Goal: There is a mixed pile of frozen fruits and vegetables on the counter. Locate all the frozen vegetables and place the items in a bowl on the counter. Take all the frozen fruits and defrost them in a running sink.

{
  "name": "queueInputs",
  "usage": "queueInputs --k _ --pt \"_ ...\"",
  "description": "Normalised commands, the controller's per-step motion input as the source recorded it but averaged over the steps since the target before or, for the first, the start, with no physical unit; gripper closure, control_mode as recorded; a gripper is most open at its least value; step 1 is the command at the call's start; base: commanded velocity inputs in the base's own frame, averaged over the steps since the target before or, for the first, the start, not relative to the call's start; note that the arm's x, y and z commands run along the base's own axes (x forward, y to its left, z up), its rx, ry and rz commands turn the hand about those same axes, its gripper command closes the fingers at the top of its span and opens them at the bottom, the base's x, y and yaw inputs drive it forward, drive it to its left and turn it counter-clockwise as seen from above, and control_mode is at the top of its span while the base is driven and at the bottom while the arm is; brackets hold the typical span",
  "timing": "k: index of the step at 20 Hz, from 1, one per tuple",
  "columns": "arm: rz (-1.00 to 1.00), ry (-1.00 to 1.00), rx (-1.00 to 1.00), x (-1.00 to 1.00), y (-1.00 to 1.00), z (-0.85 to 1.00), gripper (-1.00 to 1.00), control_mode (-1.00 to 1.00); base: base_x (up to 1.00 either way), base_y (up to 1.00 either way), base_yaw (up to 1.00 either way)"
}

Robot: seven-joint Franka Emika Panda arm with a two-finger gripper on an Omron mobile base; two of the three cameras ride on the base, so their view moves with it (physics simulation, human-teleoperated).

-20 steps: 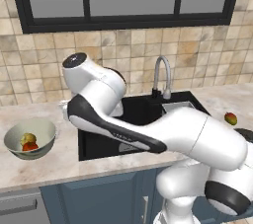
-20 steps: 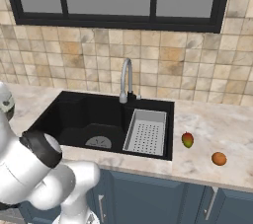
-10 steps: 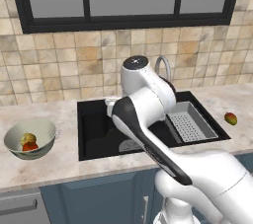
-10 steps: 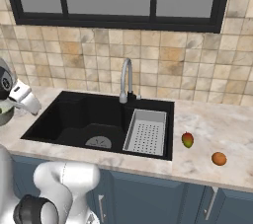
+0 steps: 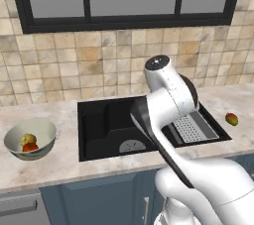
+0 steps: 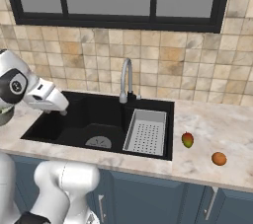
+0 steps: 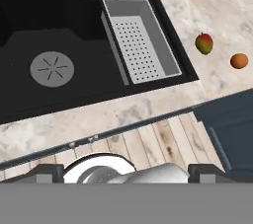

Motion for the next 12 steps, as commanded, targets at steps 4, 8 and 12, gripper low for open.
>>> queueInputs --k 4,8,12 --pt "0.00 0.07 -0.10 0.00 -1.00 0.00 -1.00 -1.00 0.00 0.00 0.00" --pt "0.00 0.08 -0.07 0.00 -1.00 0.00 -1.00 -1.00 0.00 0.00 0.00" --pt "0.00 0.07 -0.07 0.00 -1.00 -0.01 -1.00 -1.00 0.00 0.00 0.00"
